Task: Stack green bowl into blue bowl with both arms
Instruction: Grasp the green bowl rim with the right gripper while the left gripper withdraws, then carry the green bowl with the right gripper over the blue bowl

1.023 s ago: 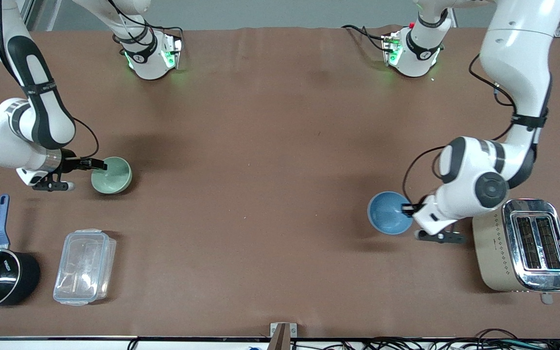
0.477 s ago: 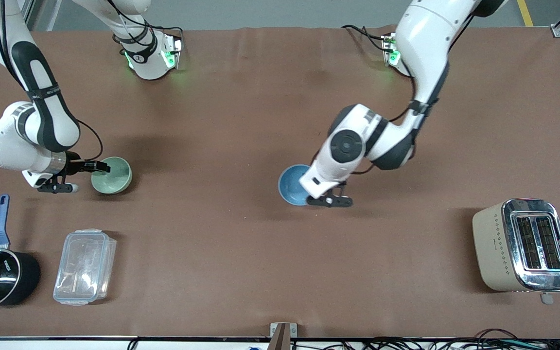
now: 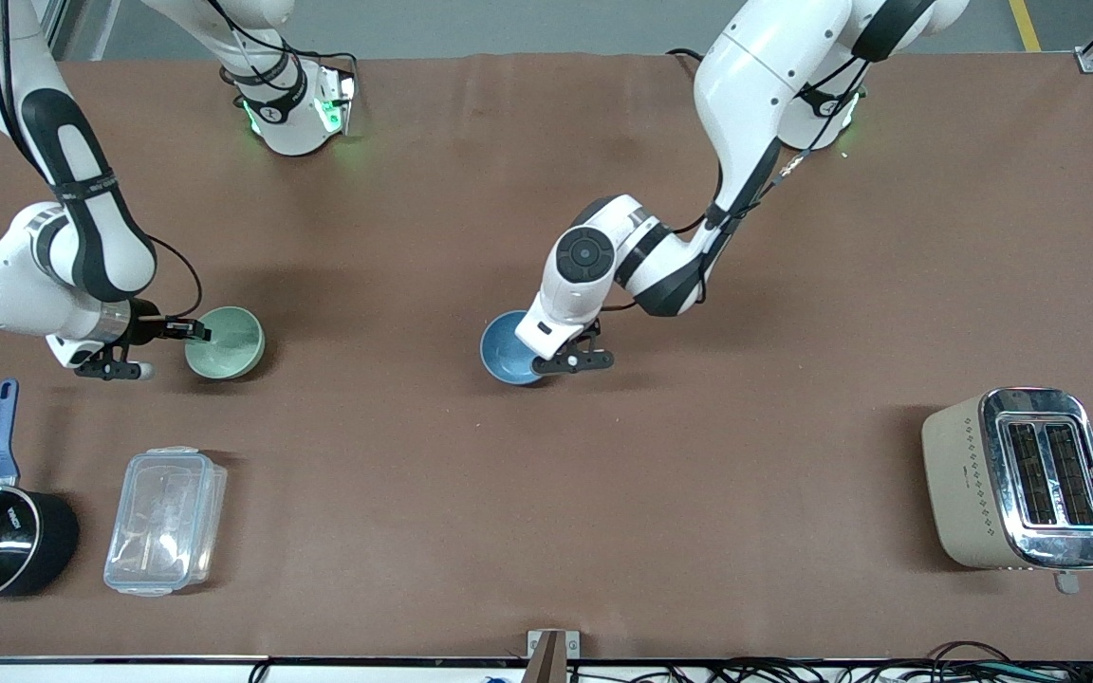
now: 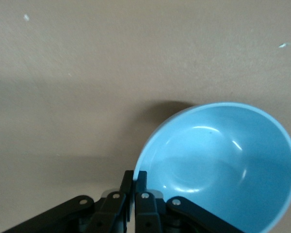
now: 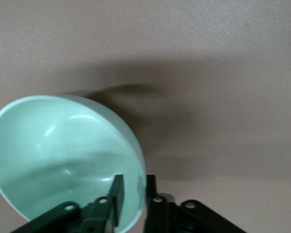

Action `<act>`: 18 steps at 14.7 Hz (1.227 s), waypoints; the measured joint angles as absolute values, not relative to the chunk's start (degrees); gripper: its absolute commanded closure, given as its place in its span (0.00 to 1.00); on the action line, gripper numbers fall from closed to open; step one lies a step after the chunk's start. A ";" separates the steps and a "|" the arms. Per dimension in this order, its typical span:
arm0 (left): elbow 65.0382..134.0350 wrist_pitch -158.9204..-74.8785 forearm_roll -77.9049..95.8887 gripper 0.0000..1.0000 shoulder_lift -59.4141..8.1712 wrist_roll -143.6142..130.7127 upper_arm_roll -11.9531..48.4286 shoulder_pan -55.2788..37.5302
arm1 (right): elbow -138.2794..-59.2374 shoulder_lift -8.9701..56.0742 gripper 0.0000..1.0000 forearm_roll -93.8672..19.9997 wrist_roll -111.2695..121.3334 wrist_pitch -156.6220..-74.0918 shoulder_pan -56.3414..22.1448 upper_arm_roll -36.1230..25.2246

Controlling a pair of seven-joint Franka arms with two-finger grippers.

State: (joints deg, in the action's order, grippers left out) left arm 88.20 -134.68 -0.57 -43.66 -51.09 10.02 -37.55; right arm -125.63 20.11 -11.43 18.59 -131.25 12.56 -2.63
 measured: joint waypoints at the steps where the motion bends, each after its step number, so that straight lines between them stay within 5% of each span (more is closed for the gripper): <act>1: 88.04 -134.69 -0.57 0.00 -43.70 -51.48 9.98 -37.50 | -125.62 20.11 0.99 -11.52 18.60 -131.11 12.54 -2.59; 10: 82.00 -126.06 -4.57 0.00 -35.06 -48.70 8.00 -26.32 | -121.17 12.78 1.00 -25.77 9.76 -115.50 5.38 -0.06; 18: 81.59 -108.90 -6.72 0.00 -21.45 -30.12 7.88 -10.54 | -121.36 12.86 0.99 -35.06 -26.39 -130.60 -20.75 0.44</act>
State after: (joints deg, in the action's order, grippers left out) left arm 81.59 -108.90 -6.72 -21.45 -30.12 7.88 -10.54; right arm -121.36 12.86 -35.06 -26.39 -130.60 -20.75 0.44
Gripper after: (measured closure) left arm 0.000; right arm 0.965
